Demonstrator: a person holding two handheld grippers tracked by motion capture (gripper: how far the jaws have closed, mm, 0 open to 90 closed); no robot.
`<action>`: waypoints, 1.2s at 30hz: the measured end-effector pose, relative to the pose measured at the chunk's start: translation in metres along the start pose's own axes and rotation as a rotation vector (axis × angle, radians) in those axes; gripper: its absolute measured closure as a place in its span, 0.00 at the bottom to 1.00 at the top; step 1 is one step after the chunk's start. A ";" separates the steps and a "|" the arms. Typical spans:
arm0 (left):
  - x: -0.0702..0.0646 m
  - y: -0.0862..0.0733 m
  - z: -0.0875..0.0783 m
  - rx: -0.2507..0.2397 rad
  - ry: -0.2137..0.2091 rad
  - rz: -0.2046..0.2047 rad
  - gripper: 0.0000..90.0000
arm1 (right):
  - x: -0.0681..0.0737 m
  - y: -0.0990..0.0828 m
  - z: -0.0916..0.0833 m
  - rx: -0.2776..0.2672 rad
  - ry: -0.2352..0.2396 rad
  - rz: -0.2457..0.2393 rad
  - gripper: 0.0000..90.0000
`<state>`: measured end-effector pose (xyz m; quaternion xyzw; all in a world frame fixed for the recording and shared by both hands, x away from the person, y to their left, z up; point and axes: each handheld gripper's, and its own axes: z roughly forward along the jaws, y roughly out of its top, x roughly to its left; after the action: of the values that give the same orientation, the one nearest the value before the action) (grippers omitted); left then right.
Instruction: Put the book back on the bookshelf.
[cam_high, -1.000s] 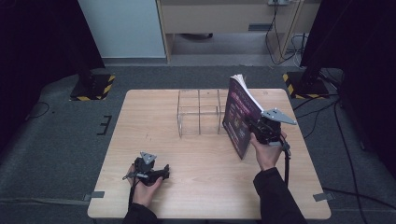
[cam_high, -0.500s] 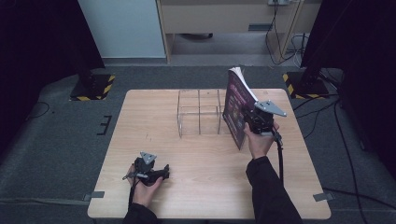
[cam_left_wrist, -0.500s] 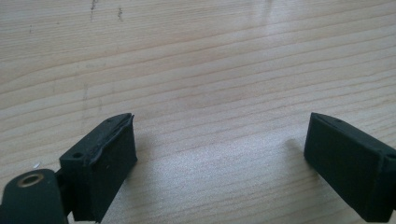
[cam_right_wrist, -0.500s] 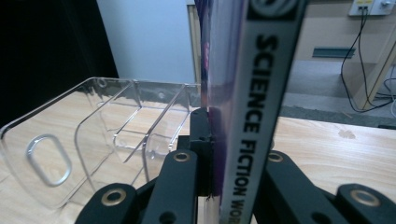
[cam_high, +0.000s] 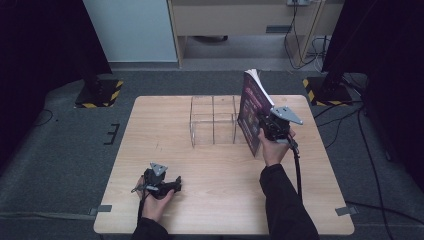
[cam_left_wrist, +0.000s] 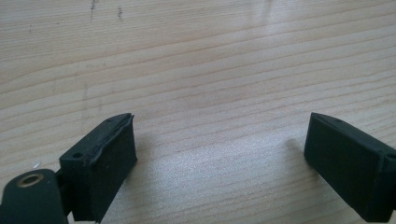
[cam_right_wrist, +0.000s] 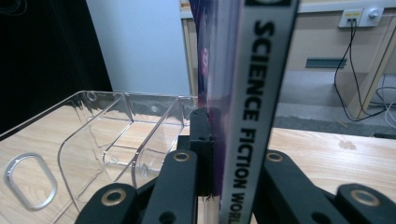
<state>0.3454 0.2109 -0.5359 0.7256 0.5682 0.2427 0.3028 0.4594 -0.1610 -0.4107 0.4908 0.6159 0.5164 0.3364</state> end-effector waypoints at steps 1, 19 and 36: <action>0.000 0.000 0.000 0.002 0.000 0.003 0.09 | 0.000 0.000 0.000 -0.002 -0.006 -0.002 0.92; 0.000 0.000 0.000 0.000 0.000 0.000 0.09 | -0.004 -0.003 -0.003 0.014 0.007 -0.004 0.87; 0.000 0.000 0.000 0.000 0.000 0.000 0.09 | -0.004 -0.001 -0.006 0.014 0.032 -0.037 0.60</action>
<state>0.3454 0.2109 -0.5359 0.7257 0.5682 0.2426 0.3027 0.4543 -0.1664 -0.4102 0.4735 0.6338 0.5135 0.3323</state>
